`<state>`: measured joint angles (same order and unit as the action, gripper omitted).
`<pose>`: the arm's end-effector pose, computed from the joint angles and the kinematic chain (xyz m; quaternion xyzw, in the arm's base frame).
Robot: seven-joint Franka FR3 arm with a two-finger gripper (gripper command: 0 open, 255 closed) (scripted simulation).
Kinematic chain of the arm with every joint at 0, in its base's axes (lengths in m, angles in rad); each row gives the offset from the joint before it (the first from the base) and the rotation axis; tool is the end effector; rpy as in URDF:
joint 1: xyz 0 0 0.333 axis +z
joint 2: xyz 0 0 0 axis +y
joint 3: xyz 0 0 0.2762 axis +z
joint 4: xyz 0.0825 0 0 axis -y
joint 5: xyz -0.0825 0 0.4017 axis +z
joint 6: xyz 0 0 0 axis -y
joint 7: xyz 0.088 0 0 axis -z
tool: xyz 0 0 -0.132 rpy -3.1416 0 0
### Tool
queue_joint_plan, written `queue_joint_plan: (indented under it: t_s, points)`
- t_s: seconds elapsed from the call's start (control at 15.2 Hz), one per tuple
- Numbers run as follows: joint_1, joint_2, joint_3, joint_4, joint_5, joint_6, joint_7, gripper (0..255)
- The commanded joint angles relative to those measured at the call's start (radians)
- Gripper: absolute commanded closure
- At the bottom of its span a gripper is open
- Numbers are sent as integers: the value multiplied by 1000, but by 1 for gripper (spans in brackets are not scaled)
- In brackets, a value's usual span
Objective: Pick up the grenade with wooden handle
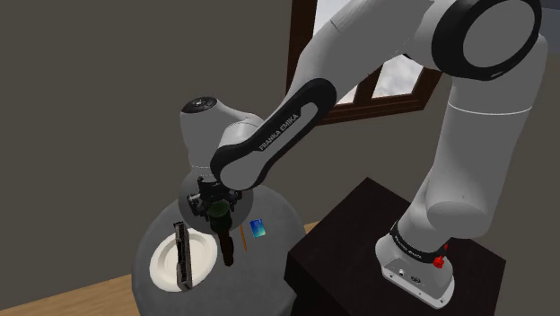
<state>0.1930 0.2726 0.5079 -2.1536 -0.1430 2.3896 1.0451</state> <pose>0.4315 0.3684 0.2120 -0.9917 0.1274 0.0118 0.0122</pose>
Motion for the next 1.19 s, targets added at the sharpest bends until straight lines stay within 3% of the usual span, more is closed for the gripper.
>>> queue_joint_plan:
  t_s: [0.0,1.12]
  points:
    - [0,1,0,0,0,0,0,255]
    - [-28,-136,32,59,98,-177,-63,255]
